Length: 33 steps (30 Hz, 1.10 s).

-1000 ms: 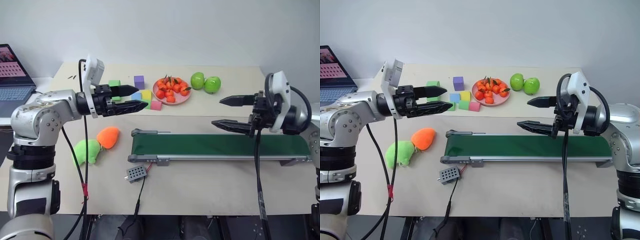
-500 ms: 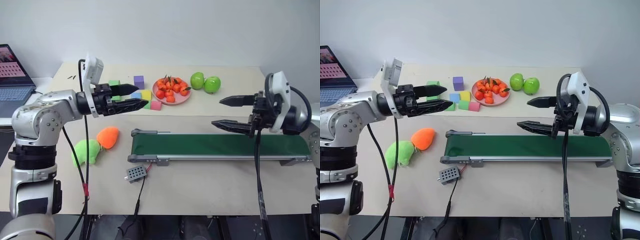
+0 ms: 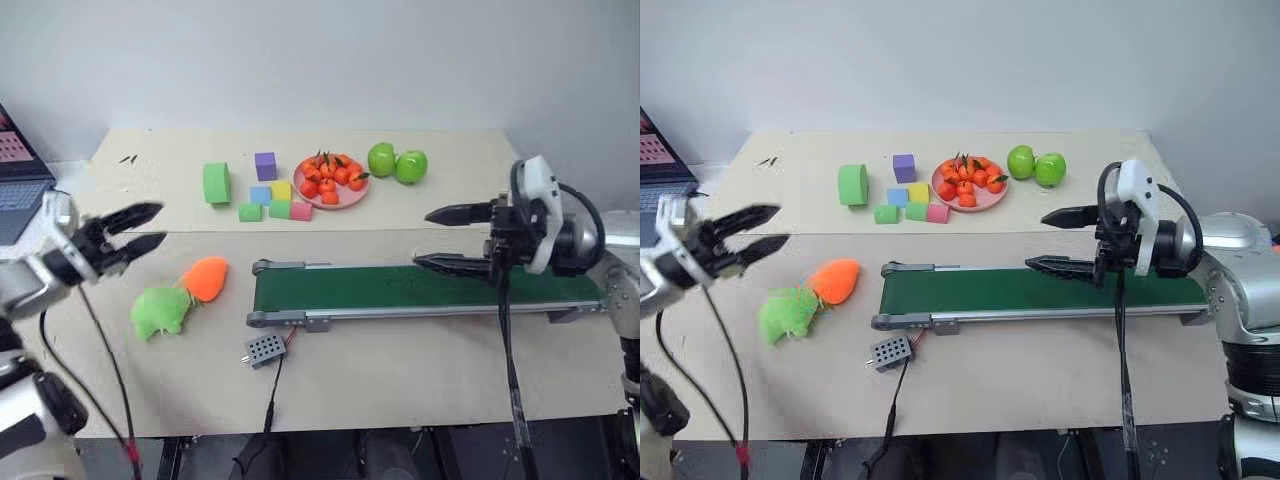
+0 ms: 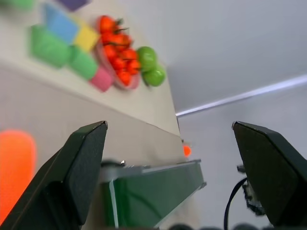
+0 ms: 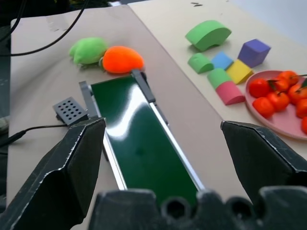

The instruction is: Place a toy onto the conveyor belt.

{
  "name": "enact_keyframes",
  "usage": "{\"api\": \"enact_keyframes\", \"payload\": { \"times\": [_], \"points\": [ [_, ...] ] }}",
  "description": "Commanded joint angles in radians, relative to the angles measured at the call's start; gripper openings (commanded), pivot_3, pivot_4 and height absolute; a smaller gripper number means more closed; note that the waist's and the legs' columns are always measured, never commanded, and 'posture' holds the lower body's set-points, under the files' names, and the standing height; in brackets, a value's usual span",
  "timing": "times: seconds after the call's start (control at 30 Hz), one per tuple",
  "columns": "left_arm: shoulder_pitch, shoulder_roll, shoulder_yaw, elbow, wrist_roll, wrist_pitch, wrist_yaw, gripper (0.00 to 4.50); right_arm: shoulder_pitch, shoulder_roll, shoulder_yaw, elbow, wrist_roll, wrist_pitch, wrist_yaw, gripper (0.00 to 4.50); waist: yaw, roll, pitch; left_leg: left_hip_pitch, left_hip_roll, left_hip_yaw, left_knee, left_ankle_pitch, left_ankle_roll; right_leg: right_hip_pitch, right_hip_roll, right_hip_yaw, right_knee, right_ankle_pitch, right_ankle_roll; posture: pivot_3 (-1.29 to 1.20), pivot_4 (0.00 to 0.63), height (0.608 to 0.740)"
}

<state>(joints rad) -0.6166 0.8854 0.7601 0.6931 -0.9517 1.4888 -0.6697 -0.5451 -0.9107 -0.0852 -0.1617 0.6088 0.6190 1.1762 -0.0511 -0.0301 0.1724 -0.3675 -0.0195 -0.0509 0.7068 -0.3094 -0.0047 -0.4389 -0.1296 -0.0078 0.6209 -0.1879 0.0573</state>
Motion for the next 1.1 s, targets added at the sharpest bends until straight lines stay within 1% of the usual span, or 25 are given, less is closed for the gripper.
{"api": "enact_keyframes", "payload": {
  "times": [0.03,0.07,0.13,0.2,0.33,0.5,0.67,0.83,1.1],
  "points": [
    [0.048,0.079,0.129,0.034,-0.024,0.037,0.01,4.46,-0.047,0.006,0.006,0.015,-0.006,-0.023,0.022,4.5,0.01,0.0,0.0,0.0,0.0,0.0,0.0,0.0,0.0,0.0,0.0,0.0,0.0,0.0,0.0,0.0,0.15,0.738],
    [0.082,0.098,0.158,0.047,-0.019,0.042,0.008,4.46,-0.055,0.011,0.014,0.026,-0.011,-0.027,0.028,4.5,0.009,0.0,0.0,0.0,0.0,0.0,0.0,0.0,-0.001,0.0,0.0,0.0,0.0,0.0,0.0,0.0,0.15,0.738],
    [0.204,0.153,0.246,0.086,-0.004,0.027,-0.007,4.46,-0.084,0.031,0.045,0.062,-0.027,-0.044,0.046,4.5,0.006,0.0,0.0,0.001,0.0,0.0,-0.001,0.0,-0.001,0.0,0.0,0.0,0.001,0.0,0.0,0.0,0.15,0.738],
    [0.298,0.174,0.311,0.102,0.002,0.023,-0.009,4.46,-0.109,0.048,0.071,0.092,-0.042,-0.06,0.065,4.5,0.003,0.0,0.0,0.005,0.001,0.0,-0.005,0.0,0.0,-0.002,0.0,0.002,0.001,0.0,0.0,0.0,0.15,0.738],
    [0.421,0.132,0.366,0.05,-0.018,0.06,-0.018,4.46,-0.144,0.07,0.096,0.137,-0.066,-0.081,0.093,4.5,0.012,0.0,0.0,0.008,0.001,0.002,-0.006,0.0,-0.001,-0.001,0.0,0.003,0.003,0.0,-0.001,0.0,0.15,0.738],
    [0.51,0.047,0.352,-0.01,-0.008,0.034,-0.028,4.46,-0.168,0.081,0.107,0.166,-0.087,-0.095,0.114,4.5,0.027,0.0,0.0,0.009,0.001,0.003,-0.007,0.001,-0.002,0.001,-0.001,0.002,0.003,0.0,-0.001,0.0,0.15,0.738],
    [0.49,-0.017,0.306,-0.005,0.004,-0.009,-0.023,4.46,-0.174,0.074,0.099,0.161,-0.093,-0.089,0.122,4.5,0.031,-0.001,-0.001,0.009,0.001,0.004,-0.007,0.001,-0.003,0.0,-0.001,0.001,0.003,0.0,-0.002,0.0,0.15,0.738],
    [0.415,-0.066,0.235,0.045,0.033,-0.064,0.005,4.46,-0.165,0.051,0.08,0.137,-0.091,-0.073,0.119,4.5,0.035,-0.001,-0.001,0.009,0.001,0.004,-0.007,0.001,-0.003,0.0,-0.001,0.002,0.003,0.0,-0.002,0.0,0.15,0.738],
    [0.317,-0.103,0.129,0.131,0.083,-0.155,-0.006,4.46,-0.131,0.006,0.044,0.083,-0.076,-0.043,0.094,4.5,0.034,-0.002,-0.001,0.009,0.001,0.005,-0.008,0.001,-0.003,0.0,-0.001,0.002,0.003,0.0,-0.002,0.0,0.15,0.738]
  ]
}}
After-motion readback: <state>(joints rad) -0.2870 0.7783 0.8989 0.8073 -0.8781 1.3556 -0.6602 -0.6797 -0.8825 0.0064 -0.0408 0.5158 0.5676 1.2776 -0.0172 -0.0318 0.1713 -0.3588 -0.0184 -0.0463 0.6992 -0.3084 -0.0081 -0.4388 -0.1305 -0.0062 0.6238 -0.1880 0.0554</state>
